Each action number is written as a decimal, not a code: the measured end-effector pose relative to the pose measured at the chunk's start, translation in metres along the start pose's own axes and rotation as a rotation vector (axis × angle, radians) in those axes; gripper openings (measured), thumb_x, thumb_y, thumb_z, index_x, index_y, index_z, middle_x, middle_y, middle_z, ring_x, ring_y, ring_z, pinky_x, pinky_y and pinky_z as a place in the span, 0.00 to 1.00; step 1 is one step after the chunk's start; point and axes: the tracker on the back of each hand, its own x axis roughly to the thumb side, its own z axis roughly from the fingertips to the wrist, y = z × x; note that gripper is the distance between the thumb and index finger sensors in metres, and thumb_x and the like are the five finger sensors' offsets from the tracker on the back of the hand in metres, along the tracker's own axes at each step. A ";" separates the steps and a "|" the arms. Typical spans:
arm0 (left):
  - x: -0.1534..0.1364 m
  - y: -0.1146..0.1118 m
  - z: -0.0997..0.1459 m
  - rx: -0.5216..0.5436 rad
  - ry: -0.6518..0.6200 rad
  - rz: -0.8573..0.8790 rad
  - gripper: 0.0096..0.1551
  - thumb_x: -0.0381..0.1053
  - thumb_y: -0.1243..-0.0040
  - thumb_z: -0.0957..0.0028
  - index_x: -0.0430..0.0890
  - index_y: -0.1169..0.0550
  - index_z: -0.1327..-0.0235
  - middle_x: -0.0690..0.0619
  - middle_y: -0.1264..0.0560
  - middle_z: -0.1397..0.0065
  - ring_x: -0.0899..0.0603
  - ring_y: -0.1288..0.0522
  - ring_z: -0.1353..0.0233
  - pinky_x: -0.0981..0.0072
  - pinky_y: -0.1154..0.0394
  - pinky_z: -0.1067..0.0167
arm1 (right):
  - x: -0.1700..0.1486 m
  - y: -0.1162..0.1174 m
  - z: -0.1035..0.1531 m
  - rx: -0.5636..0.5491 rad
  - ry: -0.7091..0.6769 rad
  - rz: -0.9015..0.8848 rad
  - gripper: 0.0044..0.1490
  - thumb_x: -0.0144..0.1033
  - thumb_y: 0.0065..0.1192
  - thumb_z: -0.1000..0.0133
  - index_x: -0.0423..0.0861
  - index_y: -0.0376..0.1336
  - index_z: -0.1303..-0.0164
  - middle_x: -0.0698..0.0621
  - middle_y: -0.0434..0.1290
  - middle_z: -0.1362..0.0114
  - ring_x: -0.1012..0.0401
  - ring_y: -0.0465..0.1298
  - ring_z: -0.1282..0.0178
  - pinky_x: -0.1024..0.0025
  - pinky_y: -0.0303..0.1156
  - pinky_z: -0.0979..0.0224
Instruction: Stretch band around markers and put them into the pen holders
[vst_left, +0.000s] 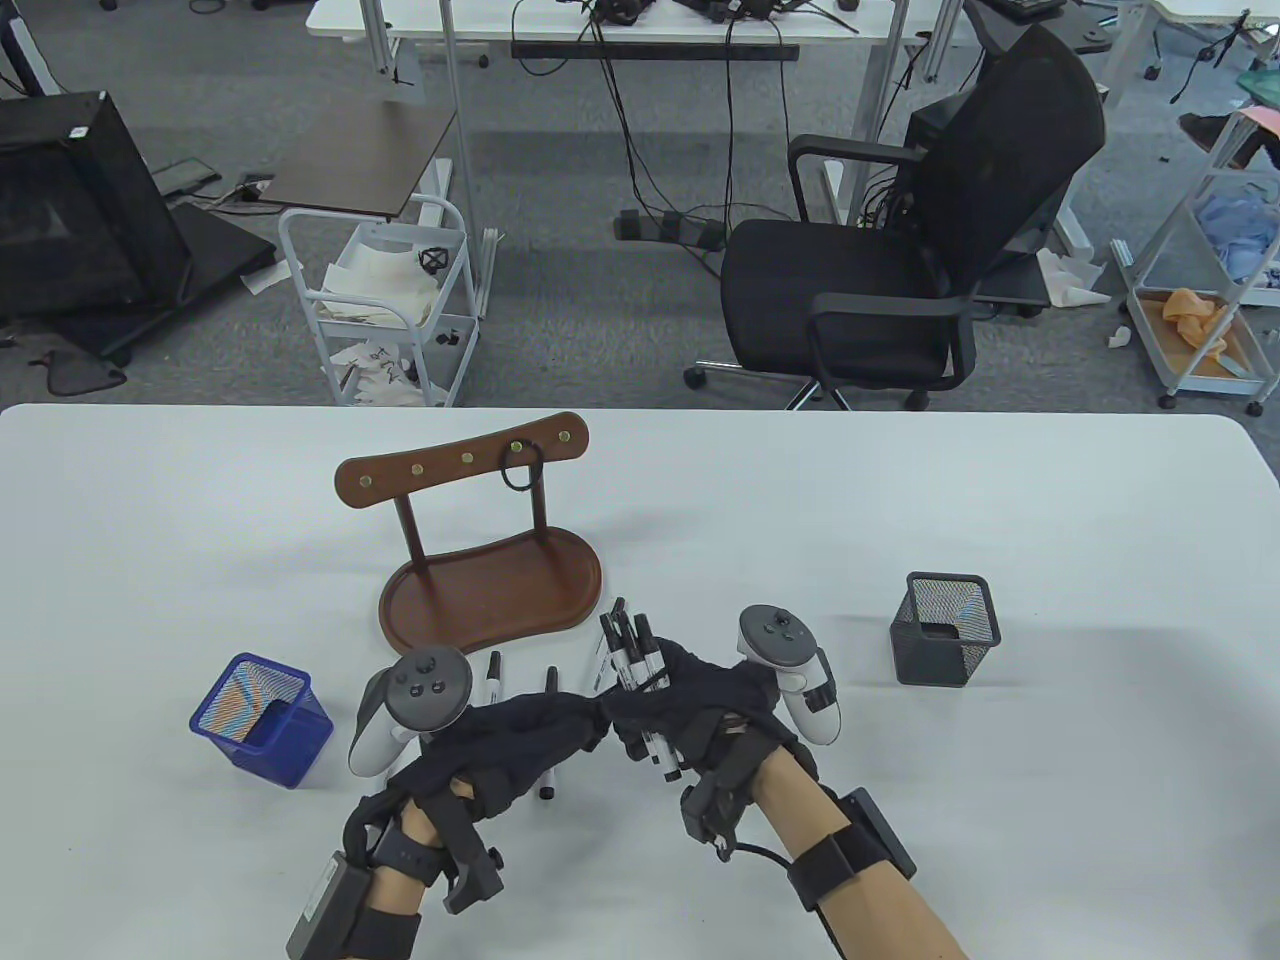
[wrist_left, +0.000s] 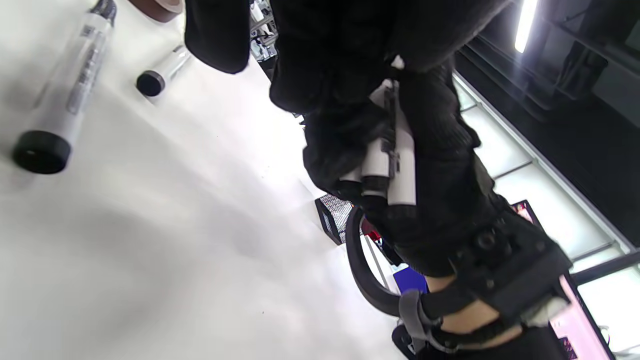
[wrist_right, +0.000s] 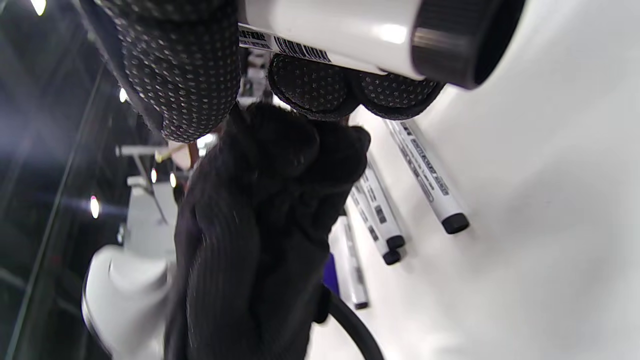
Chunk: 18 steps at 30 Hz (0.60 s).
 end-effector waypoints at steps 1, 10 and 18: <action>0.004 -0.002 -0.001 0.002 -0.006 -0.036 0.27 0.56 0.48 0.32 0.47 0.27 0.24 0.46 0.23 0.23 0.28 0.39 0.17 0.21 0.54 0.25 | -0.004 -0.001 -0.002 -0.004 0.013 -0.035 0.48 0.45 0.78 0.50 0.49 0.52 0.25 0.51 0.63 0.26 0.61 0.83 0.45 0.58 0.83 0.34; 0.017 -0.016 -0.007 -0.059 -0.051 -0.147 0.28 0.54 0.48 0.32 0.44 0.29 0.23 0.46 0.25 0.22 0.27 0.40 0.17 0.21 0.55 0.25 | -0.014 0.000 -0.014 -0.119 0.083 -0.152 0.40 0.44 0.74 0.43 0.50 0.54 0.27 0.53 0.65 0.28 0.63 0.83 0.47 0.59 0.84 0.35; 0.017 -0.018 -0.007 -0.098 -0.088 -0.078 0.29 0.56 0.50 0.32 0.45 0.29 0.22 0.47 0.29 0.17 0.26 0.44 0.15 0.20 0.57 0.25 | -0.012 -0.003 -0.015 -0.185 0.091 -0.202 0.32 0.45 0.73 0.41 0.52 0.59 0.32 0.56 0.69 0.32 0.64 0.84 0.49 0.60 0.85 0.37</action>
